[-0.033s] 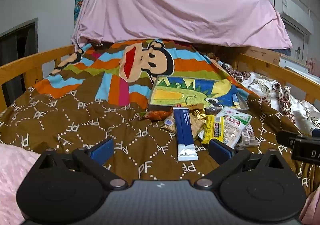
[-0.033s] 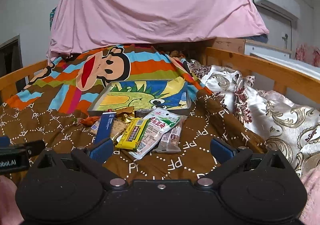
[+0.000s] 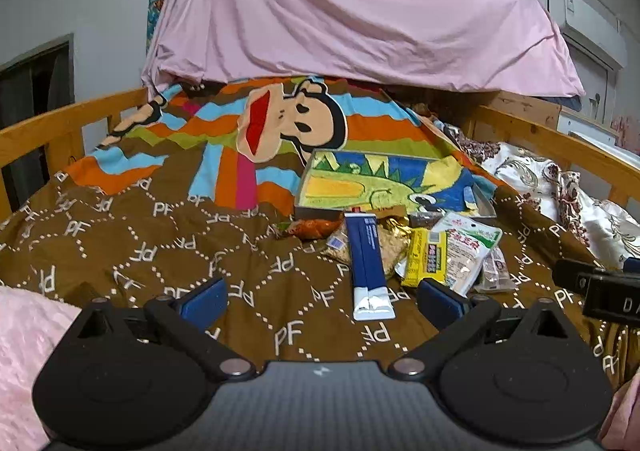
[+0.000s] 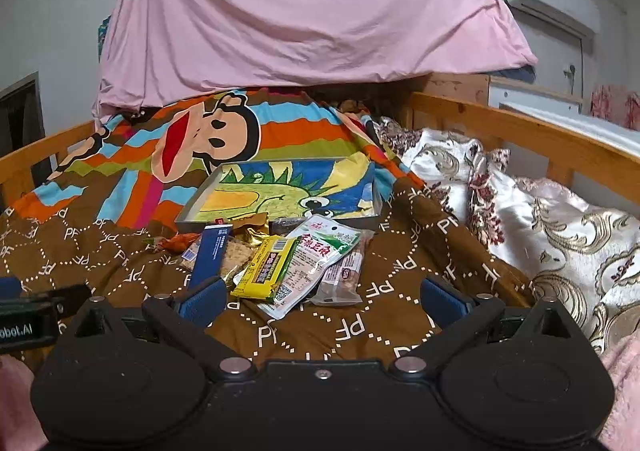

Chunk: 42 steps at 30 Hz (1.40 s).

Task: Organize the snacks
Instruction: 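Move the left tool to the long blue packet while the right tool reaches the yellow snack bar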

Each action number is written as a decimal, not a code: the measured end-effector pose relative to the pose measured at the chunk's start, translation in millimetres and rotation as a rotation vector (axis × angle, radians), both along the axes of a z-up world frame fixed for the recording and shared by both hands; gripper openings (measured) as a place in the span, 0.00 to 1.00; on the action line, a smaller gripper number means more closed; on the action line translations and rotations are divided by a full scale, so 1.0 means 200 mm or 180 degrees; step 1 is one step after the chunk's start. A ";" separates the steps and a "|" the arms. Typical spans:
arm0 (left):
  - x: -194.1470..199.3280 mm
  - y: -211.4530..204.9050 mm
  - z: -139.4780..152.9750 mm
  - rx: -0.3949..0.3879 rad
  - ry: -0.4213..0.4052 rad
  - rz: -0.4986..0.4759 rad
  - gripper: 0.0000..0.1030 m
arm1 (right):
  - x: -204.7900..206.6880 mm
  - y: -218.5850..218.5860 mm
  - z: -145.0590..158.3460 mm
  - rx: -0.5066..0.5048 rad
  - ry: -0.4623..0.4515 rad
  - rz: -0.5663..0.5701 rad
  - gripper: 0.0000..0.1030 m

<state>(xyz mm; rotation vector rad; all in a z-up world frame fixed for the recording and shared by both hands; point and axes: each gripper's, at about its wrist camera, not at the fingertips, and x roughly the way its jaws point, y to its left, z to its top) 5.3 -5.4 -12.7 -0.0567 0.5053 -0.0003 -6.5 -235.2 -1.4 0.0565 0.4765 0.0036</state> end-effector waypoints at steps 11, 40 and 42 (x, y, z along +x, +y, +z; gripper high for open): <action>0.18 -0.02 0.01 0.0026 0.0424 -0.0236 1.00 | 0.18 -0.05 -0.03 0.0258 0.0418 0.0101 0.99; 1.11 -0.05 -0.28 -0.0107 0.1054 -0.0715 0.99 | 0.89 0.37 -0.46 -0.0888 0.0478 0.0658 0.99; 1.12 -0.05 -0.30 -0.0136 0.1094 -0.0663 0.99 | 0.91 0.40 -0.47 -0.0914 0.0477 0.0666 0.99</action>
